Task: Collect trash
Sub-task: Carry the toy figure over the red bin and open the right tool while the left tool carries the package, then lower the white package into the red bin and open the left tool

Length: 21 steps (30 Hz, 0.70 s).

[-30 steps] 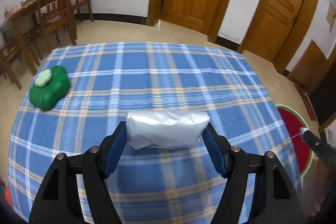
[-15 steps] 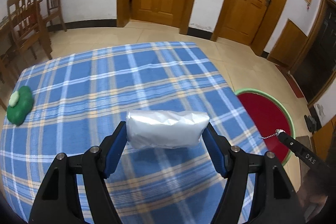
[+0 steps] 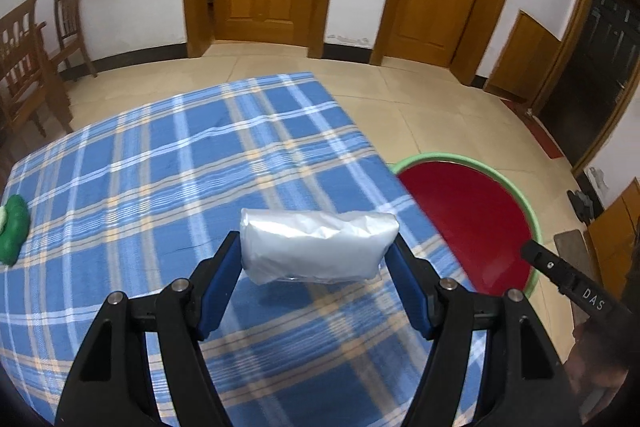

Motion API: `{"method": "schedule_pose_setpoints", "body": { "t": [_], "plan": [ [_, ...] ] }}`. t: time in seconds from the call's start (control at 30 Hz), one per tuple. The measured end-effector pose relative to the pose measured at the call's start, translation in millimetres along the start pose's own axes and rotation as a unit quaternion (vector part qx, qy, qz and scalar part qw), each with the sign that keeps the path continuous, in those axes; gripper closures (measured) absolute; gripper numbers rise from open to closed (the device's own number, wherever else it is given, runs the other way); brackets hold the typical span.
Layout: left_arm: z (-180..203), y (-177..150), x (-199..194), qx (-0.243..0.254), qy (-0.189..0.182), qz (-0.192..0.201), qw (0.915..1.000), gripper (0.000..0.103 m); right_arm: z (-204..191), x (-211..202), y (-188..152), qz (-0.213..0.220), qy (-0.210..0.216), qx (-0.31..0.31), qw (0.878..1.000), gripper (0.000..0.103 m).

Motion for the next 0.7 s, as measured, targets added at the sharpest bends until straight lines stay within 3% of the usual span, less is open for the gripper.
{"method": "schedule_pose_setpoints", "body": {
  "t": [0.5,0.7],
  "plan": [
    [72,22,38,0.065,-0.07,0.002,0.9954,0.031,20,-7,0,0.006,-0.028,-0.017,0.999,0.043],
    [90,31,49,0.078,-0.075,0.006,0.9941,0.03,34,-3,2,0.001,-0.036,-0.004,0.999,0.043]
  ]
}}
Point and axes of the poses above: each gripper's, at about its wrist camera, not at the fingertips, and x roughly the way its jaws point, z to its right, y to its top, the point moved 1 cm from there along x, roughly the way its jaws point, and after that the axes turned 6 degrees about x, right-handed, at the moved point
